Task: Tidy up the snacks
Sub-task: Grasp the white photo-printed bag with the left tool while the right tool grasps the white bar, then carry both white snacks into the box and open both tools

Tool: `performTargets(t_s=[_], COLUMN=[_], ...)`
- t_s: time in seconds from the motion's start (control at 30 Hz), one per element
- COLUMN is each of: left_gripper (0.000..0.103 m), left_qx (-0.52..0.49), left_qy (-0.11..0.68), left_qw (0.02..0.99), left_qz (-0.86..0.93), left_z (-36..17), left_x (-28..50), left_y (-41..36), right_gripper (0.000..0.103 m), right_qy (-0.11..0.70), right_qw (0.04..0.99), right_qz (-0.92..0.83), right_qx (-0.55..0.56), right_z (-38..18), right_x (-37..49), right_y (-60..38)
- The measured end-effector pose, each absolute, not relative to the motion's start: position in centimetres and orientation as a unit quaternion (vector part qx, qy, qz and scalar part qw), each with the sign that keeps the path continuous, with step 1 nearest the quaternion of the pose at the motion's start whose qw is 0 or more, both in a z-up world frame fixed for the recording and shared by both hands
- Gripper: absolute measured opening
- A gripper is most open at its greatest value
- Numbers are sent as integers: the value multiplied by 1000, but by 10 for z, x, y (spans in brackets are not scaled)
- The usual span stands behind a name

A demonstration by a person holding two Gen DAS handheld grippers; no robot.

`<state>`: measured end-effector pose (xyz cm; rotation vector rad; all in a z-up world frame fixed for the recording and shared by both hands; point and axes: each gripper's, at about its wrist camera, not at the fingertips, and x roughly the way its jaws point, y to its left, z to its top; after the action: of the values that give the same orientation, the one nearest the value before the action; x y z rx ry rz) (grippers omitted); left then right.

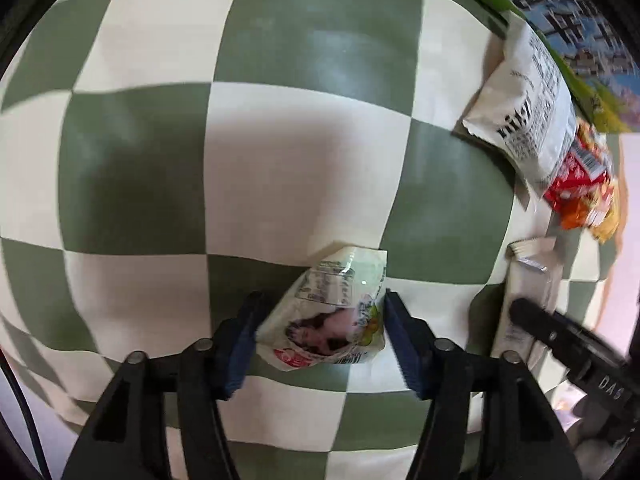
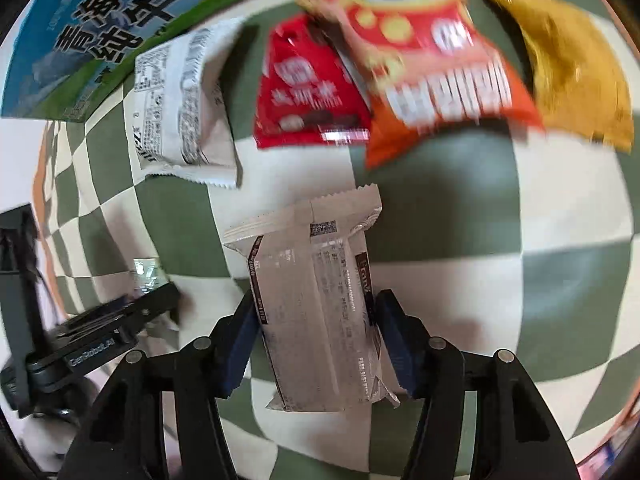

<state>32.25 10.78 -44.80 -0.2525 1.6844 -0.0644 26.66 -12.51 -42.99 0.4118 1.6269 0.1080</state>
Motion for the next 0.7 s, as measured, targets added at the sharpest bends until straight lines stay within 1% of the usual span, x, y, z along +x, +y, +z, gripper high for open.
performTargets(t_s=[0.03, 0.07, 0.1, 0.17, 0.2, 0.23, 0.27, 0.3, 0.33, 0.37, 0.4, 0.57, 0.7], left_gripper=[73, 73, 73, 73, 73, 71, 66, 58, 58, 58, 57, 57, 57], left_qx=[-120, -122, -115, -87, -76, -67, -57, -43, -34, -35, -35, -37, -52], left_qy=[744, 747, 751, 759, 760, 759, 758, 755, 752, 748, 744, 738, 730], left_qw=[656, 652, 648, 643, 642, 644, 648, 653, 657, 662, 666, 674, 681], left_qz=[-37, -43, -48, -59, -61, -60, -53, -42, -38, -35, -32, -27, -35], left_z=[-450, -451, -452, -454, -455, -454, -448, -446, -445, -443, -442, -431, -412], left_x=[323, 323, 324, 335, 338, 340, 353, 352, 350, 349, 347, 331, 318], left_y=[109, 109, 108, 96, 92, 88, 84, 79, 76, 75, 74, 66, 74], right_gripper=[67, 71, 72, 79, 80, 80, 80, 80, 77, 66, 63, 62, 62], right_qy=[722, 725, 727, 732, 734, 735, 735, 733, 729, 727, 723, 712, 701], right_qw=[665, 661, 661, 659, 660, 662, 665, 670, 676, 681, 686, 696, 702], right_qz=[49, 52, 53, 57, 59, 59, 61, 61, 57, 49, 47, 47, 54], right_qx=[187, 186, 181, 163, 147, 132, 115, 103, 90, 77, 65, 81, 111], right_z=[-432, -434, -434, -434, -433, -432, -433, -433, -433, -432, -431, -419, -396], right_x=[264, 263, 263, 267, 270, 273, 271, 270, 267, 266, 263, 250, 253], right_y=[-127, -128, -126, -120, -114, -108, -103, -99, -96, -92, -89, -91, -102])
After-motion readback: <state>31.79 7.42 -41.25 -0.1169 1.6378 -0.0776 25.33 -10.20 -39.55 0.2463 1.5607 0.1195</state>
